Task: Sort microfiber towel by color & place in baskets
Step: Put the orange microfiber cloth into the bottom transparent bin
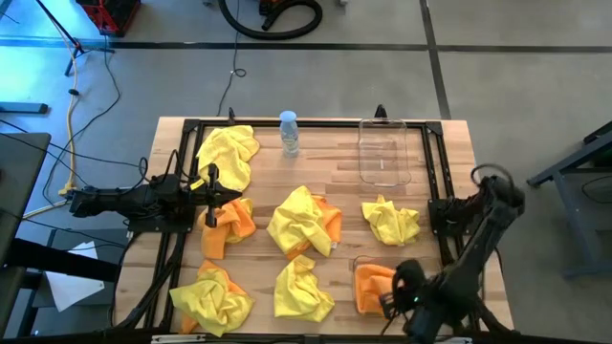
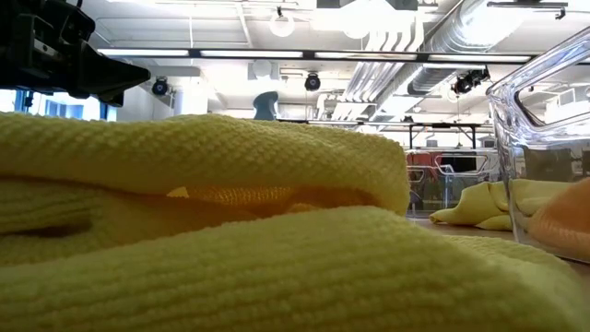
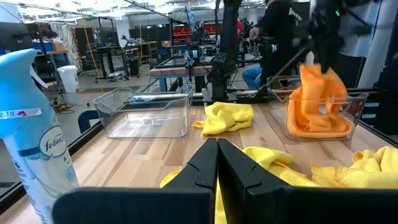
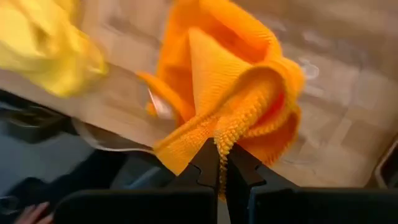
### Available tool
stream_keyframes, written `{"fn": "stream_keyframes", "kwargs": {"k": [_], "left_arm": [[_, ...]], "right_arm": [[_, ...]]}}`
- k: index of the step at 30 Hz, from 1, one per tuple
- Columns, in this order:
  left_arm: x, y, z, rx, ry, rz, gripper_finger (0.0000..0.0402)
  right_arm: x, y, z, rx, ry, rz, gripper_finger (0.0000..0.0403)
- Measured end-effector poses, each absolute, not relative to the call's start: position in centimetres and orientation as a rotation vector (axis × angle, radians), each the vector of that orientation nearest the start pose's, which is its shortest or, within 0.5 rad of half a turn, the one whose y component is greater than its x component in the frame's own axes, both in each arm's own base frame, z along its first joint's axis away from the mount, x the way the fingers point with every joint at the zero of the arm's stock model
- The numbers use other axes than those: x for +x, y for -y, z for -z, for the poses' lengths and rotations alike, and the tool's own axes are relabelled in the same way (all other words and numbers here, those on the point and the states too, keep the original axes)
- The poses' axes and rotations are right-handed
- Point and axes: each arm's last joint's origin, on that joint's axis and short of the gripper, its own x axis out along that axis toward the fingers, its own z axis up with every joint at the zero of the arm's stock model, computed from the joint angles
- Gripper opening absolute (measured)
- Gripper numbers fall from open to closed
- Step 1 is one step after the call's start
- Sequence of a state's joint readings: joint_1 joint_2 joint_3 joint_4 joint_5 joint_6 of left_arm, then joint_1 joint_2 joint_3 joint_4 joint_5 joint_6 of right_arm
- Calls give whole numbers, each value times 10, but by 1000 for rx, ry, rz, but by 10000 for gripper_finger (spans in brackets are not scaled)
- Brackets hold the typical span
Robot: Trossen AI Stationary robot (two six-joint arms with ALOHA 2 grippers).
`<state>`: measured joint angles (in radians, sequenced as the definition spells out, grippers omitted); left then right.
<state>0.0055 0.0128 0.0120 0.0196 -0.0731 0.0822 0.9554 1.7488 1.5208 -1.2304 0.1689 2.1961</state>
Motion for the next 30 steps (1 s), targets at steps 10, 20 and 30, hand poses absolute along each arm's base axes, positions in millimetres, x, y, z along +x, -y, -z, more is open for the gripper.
{"fn": "stream_keyframes", "kwargs": {"k": [10,20,30], "left_arm": [[98,-3,-169,81,16,-80,0],[98,-3,-168,82,15,-79,0],[98,-3,-168,81,15,-79,0]], "right_arm": [[226,-269,-227,963,-1163,977,0],[257,-252,-208,835,-1216,941,1],[260,-250,-205,838,-1252,915,88]]}}
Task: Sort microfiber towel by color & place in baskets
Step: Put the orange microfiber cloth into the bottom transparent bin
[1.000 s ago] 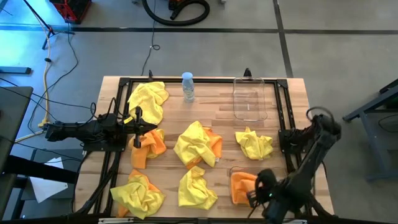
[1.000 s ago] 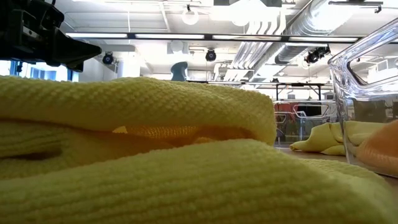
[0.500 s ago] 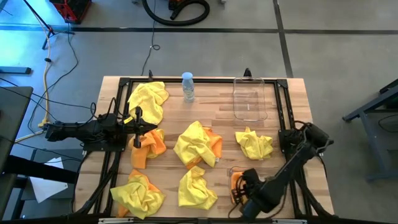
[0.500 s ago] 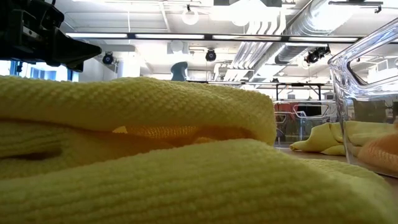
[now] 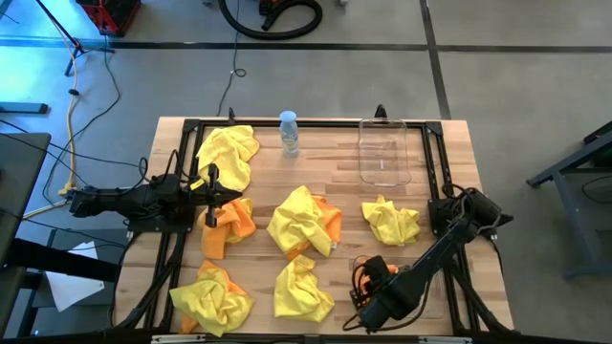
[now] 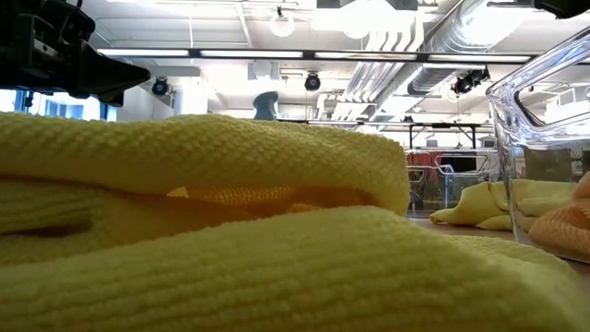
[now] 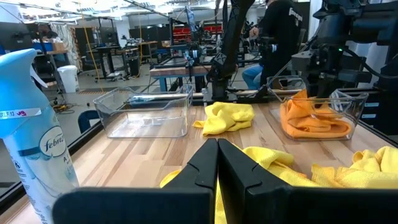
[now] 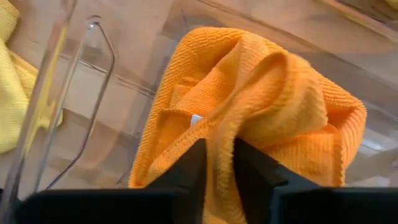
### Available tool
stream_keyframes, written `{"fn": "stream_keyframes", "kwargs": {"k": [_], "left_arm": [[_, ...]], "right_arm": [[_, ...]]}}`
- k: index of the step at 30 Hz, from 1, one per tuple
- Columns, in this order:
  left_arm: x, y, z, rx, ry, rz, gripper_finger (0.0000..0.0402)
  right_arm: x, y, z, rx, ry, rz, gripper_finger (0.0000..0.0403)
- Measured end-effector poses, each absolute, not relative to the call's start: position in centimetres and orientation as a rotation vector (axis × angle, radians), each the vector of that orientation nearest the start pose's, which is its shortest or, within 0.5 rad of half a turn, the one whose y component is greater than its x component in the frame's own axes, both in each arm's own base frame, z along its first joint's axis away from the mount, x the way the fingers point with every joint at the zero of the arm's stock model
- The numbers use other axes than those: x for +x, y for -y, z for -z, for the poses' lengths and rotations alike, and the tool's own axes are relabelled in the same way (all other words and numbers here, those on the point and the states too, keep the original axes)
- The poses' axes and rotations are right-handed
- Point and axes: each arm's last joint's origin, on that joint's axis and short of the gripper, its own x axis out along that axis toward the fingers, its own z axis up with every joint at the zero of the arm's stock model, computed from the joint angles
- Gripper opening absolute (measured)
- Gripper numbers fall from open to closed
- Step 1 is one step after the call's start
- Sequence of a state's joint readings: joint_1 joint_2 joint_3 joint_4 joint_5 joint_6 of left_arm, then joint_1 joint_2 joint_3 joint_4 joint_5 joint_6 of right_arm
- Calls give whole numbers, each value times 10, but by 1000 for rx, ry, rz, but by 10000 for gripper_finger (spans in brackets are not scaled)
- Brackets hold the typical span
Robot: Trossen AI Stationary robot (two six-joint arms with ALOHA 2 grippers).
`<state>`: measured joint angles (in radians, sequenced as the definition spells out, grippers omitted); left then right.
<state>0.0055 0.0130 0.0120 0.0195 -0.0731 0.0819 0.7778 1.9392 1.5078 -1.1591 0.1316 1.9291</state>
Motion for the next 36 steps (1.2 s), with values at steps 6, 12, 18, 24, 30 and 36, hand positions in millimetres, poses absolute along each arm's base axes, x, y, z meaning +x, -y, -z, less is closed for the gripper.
{"fn": "stream_keyframes", "kwargs": {"k": [6,12,18,24,30,36], "left_arm": [[98,-3,-168,81,15,-79,0],[98,-3,-168,82,15,-79,0],[98,-3,-168,82,15,-79,0],[98,-3,-168,82,15,-79,0],[98,-3,-168,81,15,-79,0],[98,-3,-168,81,15,-79,0]], "right_arm": [[256,-251,-209,836,-1292,917,168],[239,-251,-236,830,-1248,987,201],[234,-260,-255,890,-1157,962,189],[241,-263,-230,972,-1202,921,147],[239,-262,-186,1050,-1226,872,110],[232,-254,-168,1038,-1227,937,101]]}}
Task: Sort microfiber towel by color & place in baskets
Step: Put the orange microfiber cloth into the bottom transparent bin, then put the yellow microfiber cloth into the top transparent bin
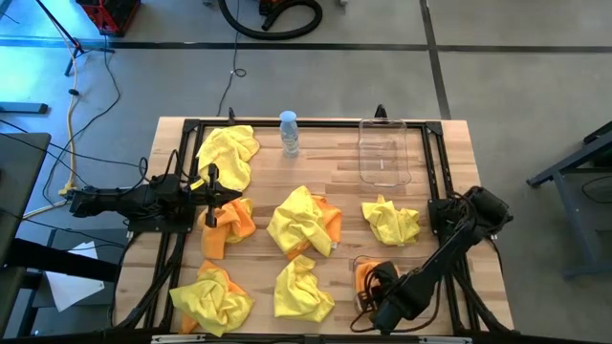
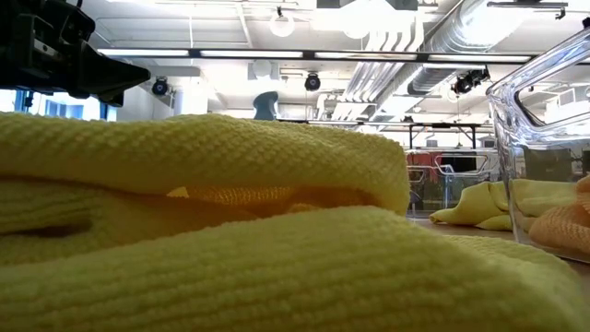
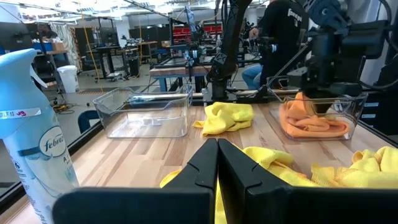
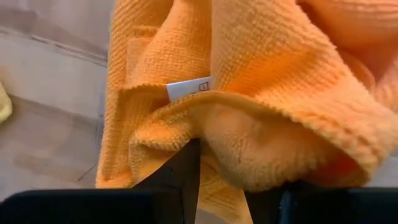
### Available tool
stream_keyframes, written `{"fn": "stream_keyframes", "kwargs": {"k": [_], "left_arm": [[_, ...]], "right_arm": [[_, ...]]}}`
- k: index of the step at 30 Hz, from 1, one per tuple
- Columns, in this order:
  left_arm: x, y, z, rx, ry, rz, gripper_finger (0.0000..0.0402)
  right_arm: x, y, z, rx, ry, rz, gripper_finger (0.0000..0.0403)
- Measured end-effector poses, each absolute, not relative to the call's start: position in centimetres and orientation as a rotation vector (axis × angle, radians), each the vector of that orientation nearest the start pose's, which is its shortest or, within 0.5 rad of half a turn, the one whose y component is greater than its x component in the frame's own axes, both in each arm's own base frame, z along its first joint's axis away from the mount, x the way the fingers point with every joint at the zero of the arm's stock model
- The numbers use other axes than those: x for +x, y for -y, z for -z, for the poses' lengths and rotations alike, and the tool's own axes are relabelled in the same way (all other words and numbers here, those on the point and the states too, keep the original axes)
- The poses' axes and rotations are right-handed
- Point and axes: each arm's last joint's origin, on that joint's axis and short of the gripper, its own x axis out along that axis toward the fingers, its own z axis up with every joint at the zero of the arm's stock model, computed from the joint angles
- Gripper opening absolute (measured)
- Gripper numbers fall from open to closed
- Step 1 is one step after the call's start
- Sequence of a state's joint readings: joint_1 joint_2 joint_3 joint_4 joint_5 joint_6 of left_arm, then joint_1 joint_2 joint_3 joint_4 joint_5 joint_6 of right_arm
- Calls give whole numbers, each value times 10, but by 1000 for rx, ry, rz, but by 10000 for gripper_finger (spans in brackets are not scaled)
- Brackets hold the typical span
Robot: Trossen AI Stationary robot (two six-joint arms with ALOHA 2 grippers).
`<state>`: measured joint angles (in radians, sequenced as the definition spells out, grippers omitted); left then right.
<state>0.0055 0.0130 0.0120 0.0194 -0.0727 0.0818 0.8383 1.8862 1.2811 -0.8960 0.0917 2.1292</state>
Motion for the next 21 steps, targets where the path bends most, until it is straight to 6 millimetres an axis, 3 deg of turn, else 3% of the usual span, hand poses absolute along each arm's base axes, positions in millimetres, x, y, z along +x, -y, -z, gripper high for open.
{"fn": "stream_keyframes", "kwargs": {"k": [7,14,18,21], "left_arm": [[98,-3,-168,79,15,-78,0],[98,-3,-169,79,16,-78,0],[98,-3,-169,79,16,-78,0],[98,-3,-169,80,16,-78,0]], "right_arm": [[231,-266,-206,965,-1202,928,101],[215,-285,-250,820,-1024,803,101],[197,-296,-255,769,-913,755,89],[182,-303,-251,786,-867,759,59]]}}
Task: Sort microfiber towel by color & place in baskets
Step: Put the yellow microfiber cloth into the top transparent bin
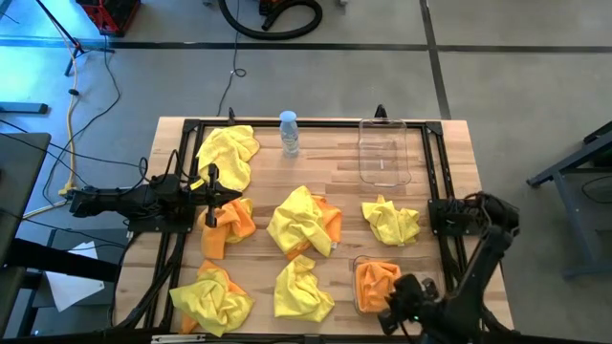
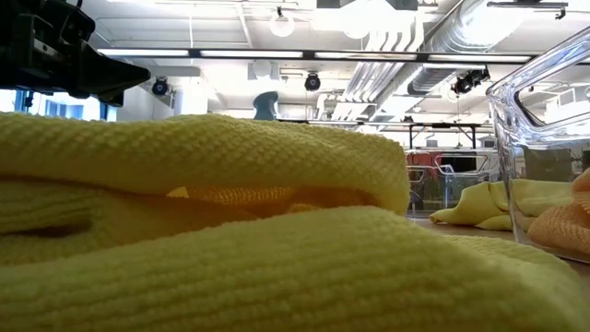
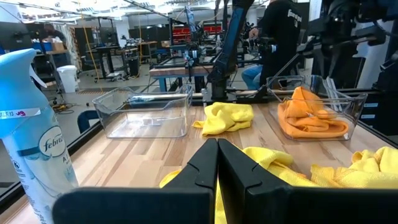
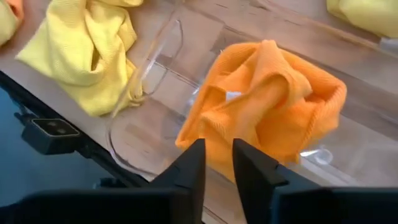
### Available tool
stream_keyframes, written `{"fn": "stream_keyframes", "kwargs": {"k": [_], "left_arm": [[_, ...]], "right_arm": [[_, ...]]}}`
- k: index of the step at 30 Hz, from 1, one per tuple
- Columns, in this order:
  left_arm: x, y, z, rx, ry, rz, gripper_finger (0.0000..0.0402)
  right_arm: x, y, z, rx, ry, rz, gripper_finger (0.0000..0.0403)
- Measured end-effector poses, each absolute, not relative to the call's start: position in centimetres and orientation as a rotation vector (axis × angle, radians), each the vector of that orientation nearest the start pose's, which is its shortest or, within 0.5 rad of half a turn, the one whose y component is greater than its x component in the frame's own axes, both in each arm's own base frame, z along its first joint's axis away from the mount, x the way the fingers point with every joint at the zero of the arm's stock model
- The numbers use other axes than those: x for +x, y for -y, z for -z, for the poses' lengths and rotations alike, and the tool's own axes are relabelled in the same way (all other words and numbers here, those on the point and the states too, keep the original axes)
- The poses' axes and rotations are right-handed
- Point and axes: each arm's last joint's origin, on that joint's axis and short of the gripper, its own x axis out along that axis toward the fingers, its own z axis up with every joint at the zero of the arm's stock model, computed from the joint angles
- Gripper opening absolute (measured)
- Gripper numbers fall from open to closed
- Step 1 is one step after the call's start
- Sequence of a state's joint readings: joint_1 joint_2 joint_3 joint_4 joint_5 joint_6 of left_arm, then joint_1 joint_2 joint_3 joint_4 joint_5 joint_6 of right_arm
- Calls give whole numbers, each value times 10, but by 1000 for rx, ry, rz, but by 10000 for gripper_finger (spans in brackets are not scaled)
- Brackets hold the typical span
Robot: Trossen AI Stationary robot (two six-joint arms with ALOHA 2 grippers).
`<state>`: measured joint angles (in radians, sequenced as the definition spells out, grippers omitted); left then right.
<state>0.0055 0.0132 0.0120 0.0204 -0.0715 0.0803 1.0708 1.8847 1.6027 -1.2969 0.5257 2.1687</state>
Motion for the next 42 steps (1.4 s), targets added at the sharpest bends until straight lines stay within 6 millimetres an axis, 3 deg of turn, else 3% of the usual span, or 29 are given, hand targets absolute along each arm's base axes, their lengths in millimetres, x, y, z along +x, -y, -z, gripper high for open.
{"fn": "stream_keyframes", "kwargs": {"k": [3,6,12,18,23,30,34,42], "left_arm": [[98,-3,-169,79,17,-78,0],[98,-3,-169,80,25,-77,0],[98,-3,-170,81,29,-94,0],[98,-3,-169,93,18,-101,15],[98,-4,-169,30,25,-122,68],[98,-4,-169,-81,31,-113,133],[98,-4,-169,-116,32,-111,137],[97,-6,-171,-237,30,-182,122]], "right_arm": [[168,-305,-251,763,-798,724,16],[156,-297,-258,727,-753,698,7],[141,-251,-269,652,-670,652,2],[131,-205,-254,599,-587,519,1],[122,-181,-235,562,-518,428,0],[116,-164,-207,589,-581,464,0],[116,-162,-195,662,-625,484,0],[111,-170,-195,484,-537,346,0]]}}
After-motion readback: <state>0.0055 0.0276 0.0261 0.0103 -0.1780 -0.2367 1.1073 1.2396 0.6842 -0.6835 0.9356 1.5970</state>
